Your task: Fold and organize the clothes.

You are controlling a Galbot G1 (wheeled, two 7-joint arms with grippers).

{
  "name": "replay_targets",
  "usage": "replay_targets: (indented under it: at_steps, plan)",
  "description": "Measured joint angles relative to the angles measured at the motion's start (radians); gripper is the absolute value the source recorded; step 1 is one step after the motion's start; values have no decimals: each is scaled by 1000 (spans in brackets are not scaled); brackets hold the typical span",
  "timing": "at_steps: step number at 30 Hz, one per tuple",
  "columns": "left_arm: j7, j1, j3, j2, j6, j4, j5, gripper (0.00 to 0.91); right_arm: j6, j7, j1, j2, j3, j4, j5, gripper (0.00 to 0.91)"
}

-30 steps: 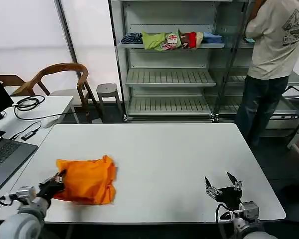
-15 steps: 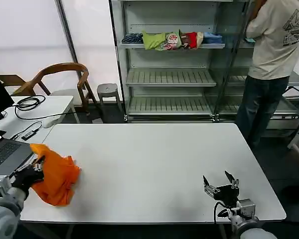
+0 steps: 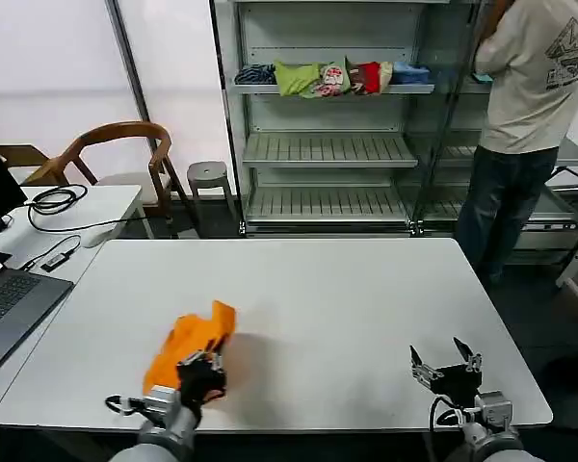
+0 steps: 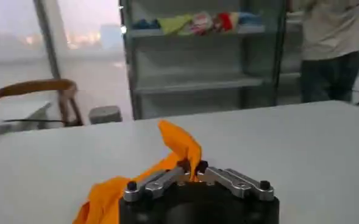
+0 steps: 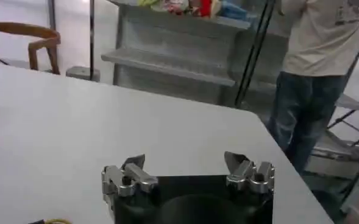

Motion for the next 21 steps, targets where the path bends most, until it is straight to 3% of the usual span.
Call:
replay_targets:
  at_steps: [15, 16, 17, 21]
  plan:
    - [4, -176, 192, -137, -25, 129, 142, 30, -14, 0, 3, -7, 28, 12, 1, 907]
    - [3, -180, 201, -144, -25, 133, 145, 413, -14, 0, 5, -7, 28, 12, 1, 907]
    - [3, -183, 211, -151, -25, 138, 147, 907, -15, 0, 6, -8, 29, 12, 1, 907]
    - [-12, -205, 228, -179, -20, 161, 146, 907, -16, 0, 10, -9, 33, 18, 2, 907]
